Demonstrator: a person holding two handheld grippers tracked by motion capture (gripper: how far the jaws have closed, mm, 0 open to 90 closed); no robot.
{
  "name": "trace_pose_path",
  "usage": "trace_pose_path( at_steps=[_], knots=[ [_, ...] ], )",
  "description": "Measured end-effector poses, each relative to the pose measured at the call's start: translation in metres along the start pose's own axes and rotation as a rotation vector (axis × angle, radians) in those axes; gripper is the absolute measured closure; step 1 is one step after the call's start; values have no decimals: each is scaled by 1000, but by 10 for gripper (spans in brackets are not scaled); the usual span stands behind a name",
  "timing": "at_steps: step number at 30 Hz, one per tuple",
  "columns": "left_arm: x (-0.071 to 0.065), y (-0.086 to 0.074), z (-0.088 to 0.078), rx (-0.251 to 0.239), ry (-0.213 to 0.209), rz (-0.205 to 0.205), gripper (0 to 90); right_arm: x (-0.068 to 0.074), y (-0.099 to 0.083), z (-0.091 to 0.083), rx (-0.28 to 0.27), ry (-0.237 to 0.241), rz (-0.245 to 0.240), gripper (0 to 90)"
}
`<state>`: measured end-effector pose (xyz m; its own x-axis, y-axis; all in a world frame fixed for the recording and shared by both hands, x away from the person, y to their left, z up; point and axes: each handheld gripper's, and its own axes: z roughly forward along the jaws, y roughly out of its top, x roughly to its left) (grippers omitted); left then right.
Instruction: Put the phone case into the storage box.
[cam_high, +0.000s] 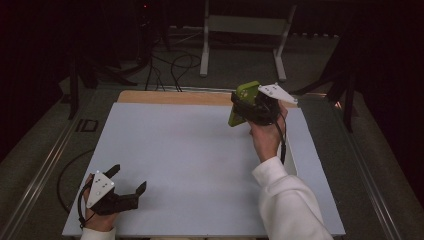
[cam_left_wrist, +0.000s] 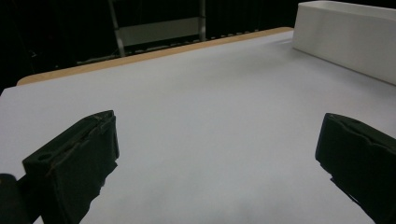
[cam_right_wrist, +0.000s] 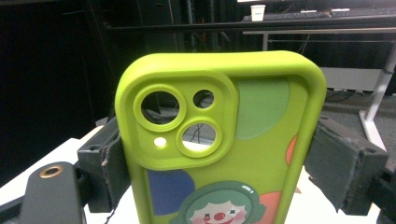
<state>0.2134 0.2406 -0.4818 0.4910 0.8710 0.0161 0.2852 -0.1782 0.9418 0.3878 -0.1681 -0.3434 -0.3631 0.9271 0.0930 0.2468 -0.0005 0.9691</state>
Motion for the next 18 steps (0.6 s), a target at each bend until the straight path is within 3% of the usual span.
trace_pose_path(
  at_steps=[18],
  knots=[
    [-1,0,0,1,1,2,0,-12,4,9,-1,-43,18,165]
  ],
)
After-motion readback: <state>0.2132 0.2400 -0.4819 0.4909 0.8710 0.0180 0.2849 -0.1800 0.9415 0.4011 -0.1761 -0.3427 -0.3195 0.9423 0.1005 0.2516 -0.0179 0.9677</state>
